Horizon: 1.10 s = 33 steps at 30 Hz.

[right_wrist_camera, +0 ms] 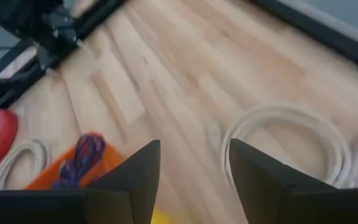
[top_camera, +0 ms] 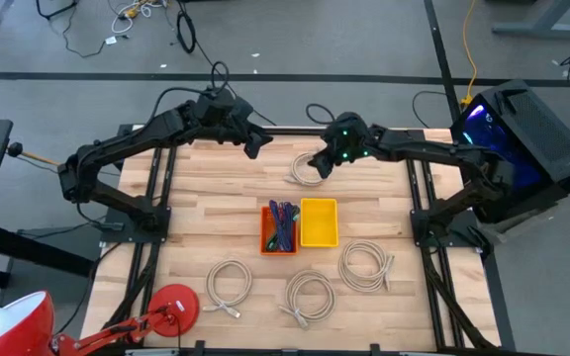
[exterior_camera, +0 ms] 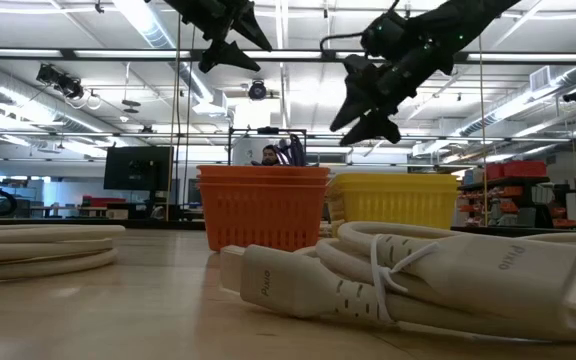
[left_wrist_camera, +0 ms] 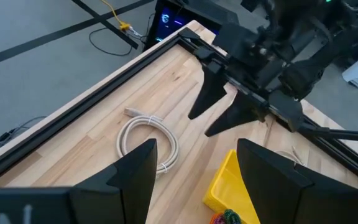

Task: Pick & Place USB Port
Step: Put the brown HDMI cable into the yellow basket

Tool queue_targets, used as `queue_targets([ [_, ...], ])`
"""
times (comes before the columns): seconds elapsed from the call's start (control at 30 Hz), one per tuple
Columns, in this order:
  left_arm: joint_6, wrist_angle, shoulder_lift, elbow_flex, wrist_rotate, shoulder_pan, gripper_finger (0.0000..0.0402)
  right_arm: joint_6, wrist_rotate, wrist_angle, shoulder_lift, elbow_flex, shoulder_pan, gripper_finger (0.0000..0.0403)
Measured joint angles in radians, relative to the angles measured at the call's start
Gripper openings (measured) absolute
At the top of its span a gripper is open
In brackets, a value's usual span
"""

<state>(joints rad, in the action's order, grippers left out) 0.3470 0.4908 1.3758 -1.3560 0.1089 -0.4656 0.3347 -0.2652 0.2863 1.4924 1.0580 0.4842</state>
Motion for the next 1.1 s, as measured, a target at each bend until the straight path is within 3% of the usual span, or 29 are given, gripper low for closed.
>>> queue_targets([
  [0.1,0.000,-0.001,0.000,0.000,0.000,0.000,0.0227,-0.032,-0.025,-0.037,0.001,0.000,0.027,0.0193],
  [0.17,0.000,-0.002,0.000,0.000,0.000,0.000,0.0227,-0.112,0.053,-0.074,0.001,0.002,0.031,0.0191],
  [0.37,0.005,-0.004,0.000,0.000,0.000,0.001,0.0227,-0.519,0.312,0.171,0.037,0.033,0.010,0.0176],
  [0.6,0.006,-0.005,0.000,0.000,-0.011,0.005,0.0227,-0.685,0.406,0.337,0.119,0.039,0.007,0.0172],
  [0.9,0.006,-0.004,0.000,0.000,-0.029,0.005,0.0227,-0.800,0.402,0.394,0.151,0.039,-0.033,0.0172],
  [1.1,-0.004,-0.005,0.000,0.000,-0.040,0.005,0.0227,-0.715,0.248,0.404,0.151,0.039,-0.071,0.0172],
])
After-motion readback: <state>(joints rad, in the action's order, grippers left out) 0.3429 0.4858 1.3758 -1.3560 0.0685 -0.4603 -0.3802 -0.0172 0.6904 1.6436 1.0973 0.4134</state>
